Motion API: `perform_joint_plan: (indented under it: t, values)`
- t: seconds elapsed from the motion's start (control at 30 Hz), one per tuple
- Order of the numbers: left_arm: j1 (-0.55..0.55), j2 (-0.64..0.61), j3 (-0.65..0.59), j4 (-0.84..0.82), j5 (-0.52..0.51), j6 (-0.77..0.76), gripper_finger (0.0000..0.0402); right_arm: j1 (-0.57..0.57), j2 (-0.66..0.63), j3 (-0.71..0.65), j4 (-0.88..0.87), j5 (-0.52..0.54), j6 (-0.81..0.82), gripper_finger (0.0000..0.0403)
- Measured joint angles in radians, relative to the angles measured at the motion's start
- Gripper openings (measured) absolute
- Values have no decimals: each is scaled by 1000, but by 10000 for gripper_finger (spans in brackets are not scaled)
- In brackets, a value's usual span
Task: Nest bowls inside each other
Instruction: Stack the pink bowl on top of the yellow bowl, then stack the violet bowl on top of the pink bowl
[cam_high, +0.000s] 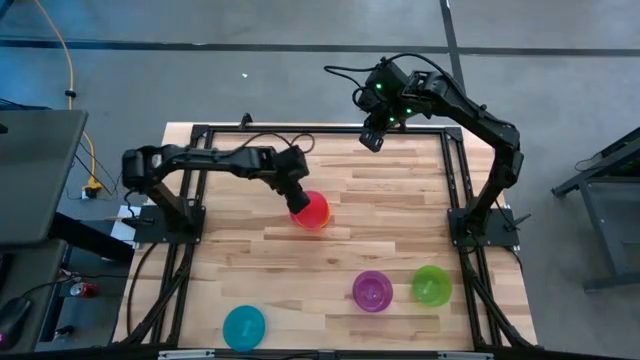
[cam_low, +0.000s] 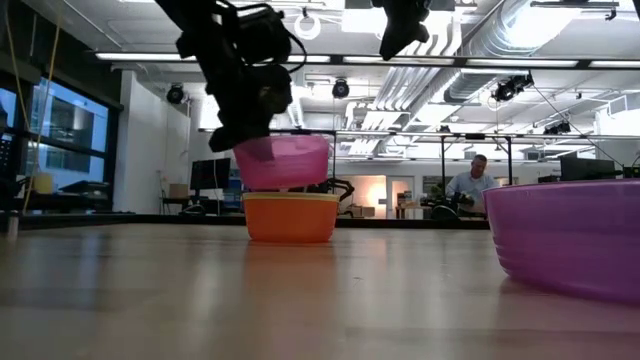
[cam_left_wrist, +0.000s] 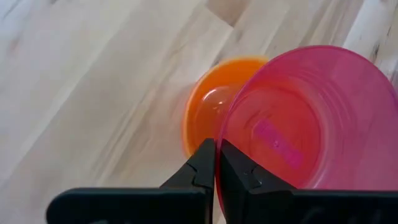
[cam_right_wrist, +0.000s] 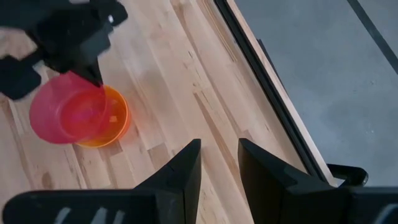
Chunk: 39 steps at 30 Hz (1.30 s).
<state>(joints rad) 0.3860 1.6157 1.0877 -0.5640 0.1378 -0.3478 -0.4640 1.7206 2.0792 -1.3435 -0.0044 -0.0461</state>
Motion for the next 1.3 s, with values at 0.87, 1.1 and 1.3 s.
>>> perform_joint_plan:
  t: [0.87,1.1,1.3]
  values:
    - [16,108,59,13,13,90,107,0,0,0,-22,-17,-4,98]
    - [36,90,59,12,28,91,205,0,0,0,-38,-32,7,98]
    - [10,2,59,-202,105,195,231,40,0,0,-224,-55,19,98]
